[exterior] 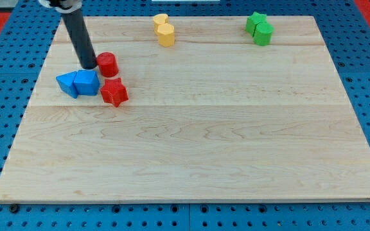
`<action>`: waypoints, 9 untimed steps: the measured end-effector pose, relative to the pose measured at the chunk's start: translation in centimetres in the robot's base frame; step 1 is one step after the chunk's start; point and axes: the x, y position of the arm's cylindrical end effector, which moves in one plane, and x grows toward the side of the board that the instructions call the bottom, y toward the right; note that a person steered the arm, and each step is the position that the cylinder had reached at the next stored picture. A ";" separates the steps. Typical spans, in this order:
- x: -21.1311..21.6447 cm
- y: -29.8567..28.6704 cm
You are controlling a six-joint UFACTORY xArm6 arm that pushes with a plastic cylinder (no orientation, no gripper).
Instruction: Slide the red star close to the red circle
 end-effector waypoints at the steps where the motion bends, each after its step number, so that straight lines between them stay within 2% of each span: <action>1: -0.5 8.8; 2: 0.7 14.6; 3: 7.2 16.0; 4: 15.2 14.1; 5: 16.4 6.5; 7: 10.7 1.0; 8: 8.1 2.8; 9: 4.9 9.6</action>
